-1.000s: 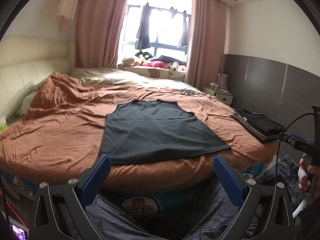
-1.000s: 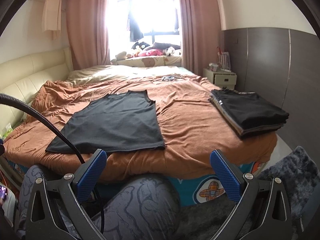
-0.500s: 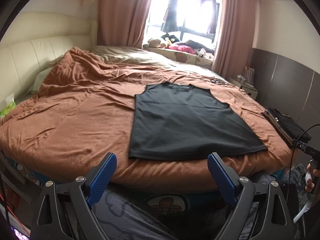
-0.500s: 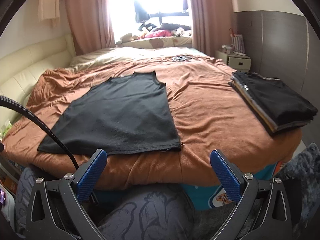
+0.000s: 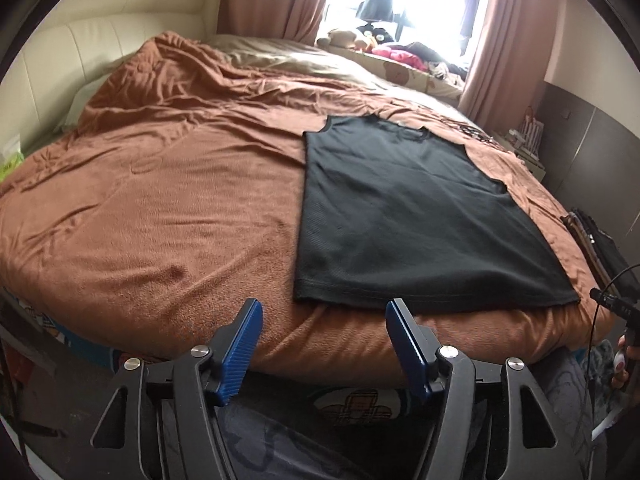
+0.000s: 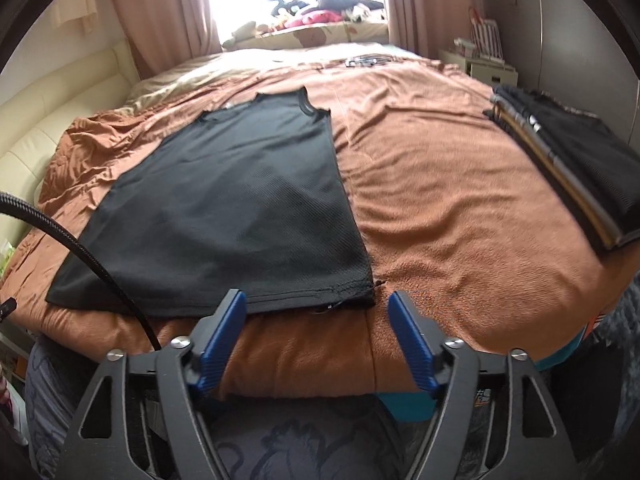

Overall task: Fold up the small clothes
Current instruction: 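Move both grippers down toward the hem of the black shirt, then close the left gripper on the shirt hem while the right gripper grasps it too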

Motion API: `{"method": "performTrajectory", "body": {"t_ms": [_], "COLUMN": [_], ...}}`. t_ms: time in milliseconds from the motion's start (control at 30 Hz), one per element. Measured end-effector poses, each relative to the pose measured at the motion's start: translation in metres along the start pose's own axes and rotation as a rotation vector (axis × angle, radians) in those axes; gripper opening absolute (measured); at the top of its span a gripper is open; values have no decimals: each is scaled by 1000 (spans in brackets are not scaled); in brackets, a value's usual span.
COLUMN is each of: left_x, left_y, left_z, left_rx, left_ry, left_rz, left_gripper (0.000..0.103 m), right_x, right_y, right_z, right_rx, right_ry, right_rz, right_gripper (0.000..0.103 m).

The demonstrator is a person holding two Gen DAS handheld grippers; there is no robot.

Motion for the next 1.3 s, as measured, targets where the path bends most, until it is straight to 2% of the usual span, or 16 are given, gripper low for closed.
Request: {"method": "performTrajectory", "body": {"t_ms": [67,200,367,467,533,700,833,867,933,967,1033,1100,1300], "left_x": [-11,-29,-54,-66,-71,-79,-82,-82,-81,-79,-74,-67,-37], "left_y": [1,2,4,2,1,3,3,3,4,4,7,12,29], "left_z": [4,8,13,15,16,15,15,15,15,15,15,15,14], "left_rx": [4,19,47,61,70,79,90,89,93,100,106,110,131], "left_ry": [0,4,-17,-15,-9,-10,2,13,19,17,17,16,-3], "left_rz": [23,59,112,142,156,162,156,153,151,147,135,113,32], "left_gripper": [58,56,41,40,35,29,20,14,6,5,4,4,4], "right_x": [-8,-21,-38,-45,-48,-58,-66,-67,-69,-68,-66,-60,-30], "right_y": [4,10,18,20,22,26,27,27,28,28,27,28,31], "right_z": [-4,-9,-16,-22,-23,-20,-16,-15,-19,-20,-24,-27,-26], "right_rx": [-6,-13,-32,-56,-78,-95,-100,-104,-120,-129,-156,-187,-174], "right_ry": [1,-1,6,2,12,42,66,71,65,62,78,119,140], "right_rz": [16,36,47,52,47,38,35,32,32,30,33,27,-33], "right_gripper": [62,53,53,47,47,47,46,42,29,25,6,3,2]}}
Point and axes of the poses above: each gripper's, at about its wrist camera, not at the fingertips, and x roughly against the way its jaws point, z to its left, y to its top, the point moved 5 cm from there along -x, roughly the way its jaws point, and after that the axes turned 2 degrees about -x, right-handed, at the moved point
